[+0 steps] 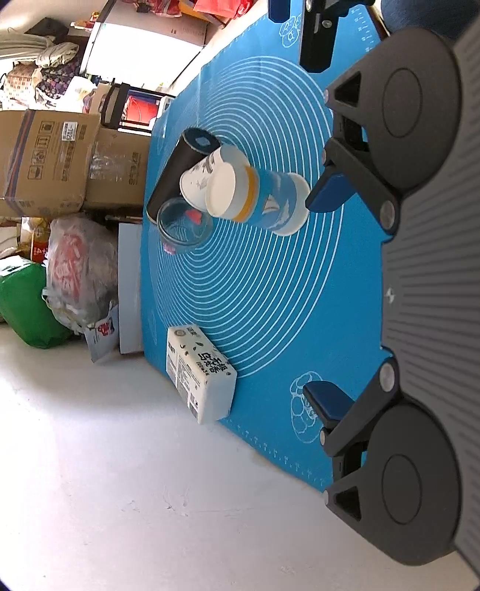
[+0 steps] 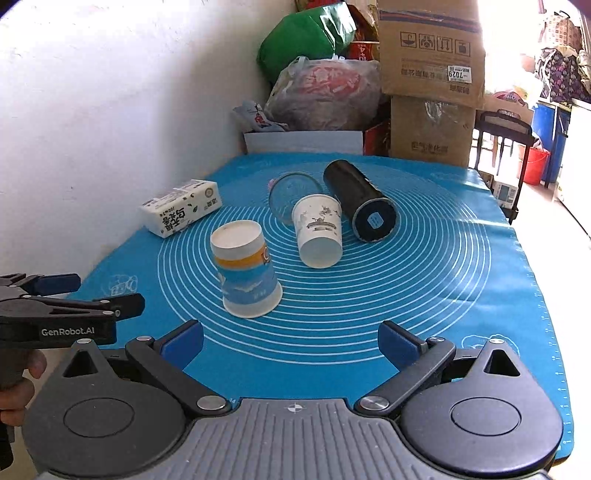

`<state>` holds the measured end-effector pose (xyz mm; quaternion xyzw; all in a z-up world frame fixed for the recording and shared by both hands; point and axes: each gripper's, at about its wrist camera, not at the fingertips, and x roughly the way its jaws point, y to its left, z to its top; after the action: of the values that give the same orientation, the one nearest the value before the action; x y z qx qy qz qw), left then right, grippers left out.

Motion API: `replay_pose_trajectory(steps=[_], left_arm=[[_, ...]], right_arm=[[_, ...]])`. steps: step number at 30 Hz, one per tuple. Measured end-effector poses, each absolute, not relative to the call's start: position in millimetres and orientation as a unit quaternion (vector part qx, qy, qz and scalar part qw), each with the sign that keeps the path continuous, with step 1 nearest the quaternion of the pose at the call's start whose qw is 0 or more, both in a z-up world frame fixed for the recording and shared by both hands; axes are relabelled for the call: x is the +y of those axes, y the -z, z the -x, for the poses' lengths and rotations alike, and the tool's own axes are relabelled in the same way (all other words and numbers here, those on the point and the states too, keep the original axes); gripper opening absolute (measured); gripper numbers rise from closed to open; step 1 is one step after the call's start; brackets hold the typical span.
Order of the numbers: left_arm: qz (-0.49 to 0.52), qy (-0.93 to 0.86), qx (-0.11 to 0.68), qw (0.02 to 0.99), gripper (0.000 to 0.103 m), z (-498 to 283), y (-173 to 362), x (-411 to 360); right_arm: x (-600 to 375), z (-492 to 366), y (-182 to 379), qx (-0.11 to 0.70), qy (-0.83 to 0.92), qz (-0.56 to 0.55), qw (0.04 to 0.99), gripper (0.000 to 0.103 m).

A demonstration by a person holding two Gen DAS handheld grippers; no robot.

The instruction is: Flip cup upside down

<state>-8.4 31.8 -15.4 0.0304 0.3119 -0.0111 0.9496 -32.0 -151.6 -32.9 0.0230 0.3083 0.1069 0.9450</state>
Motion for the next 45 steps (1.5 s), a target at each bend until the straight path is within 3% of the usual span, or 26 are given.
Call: replay_pose_trajectory(steps=[45], left_arm=[[-0.039,0.039,0.316,0.947,0.097,23,18,20]], right_arm=[[-149,45,34,0.322,-0.110,-0.029,0.940,0.102]])
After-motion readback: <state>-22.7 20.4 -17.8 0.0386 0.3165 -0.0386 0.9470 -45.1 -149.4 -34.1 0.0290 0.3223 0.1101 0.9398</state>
